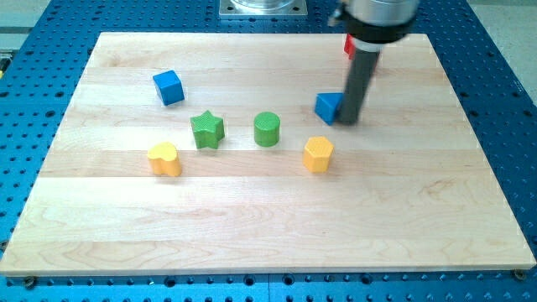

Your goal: Place your arm at the bottom of the hexagon

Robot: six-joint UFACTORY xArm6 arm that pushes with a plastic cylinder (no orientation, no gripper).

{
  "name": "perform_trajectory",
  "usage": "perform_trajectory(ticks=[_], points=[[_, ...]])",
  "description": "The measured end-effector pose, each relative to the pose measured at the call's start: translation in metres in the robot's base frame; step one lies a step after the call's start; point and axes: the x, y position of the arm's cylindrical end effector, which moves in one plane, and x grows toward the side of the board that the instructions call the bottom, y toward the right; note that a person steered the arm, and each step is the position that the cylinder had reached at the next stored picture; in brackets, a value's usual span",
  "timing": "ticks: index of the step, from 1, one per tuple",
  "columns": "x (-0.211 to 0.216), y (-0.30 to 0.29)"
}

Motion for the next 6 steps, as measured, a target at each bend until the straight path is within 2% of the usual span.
perform_trajectory(ticks=[1, 2, 3, 4, 5, 6], points=[[-0.028, -0.095], [-0.035, -0.138], [-0.004, -0.050], [0.060, 0.057], [0.168, 0.024], [0.167, -0.041]])
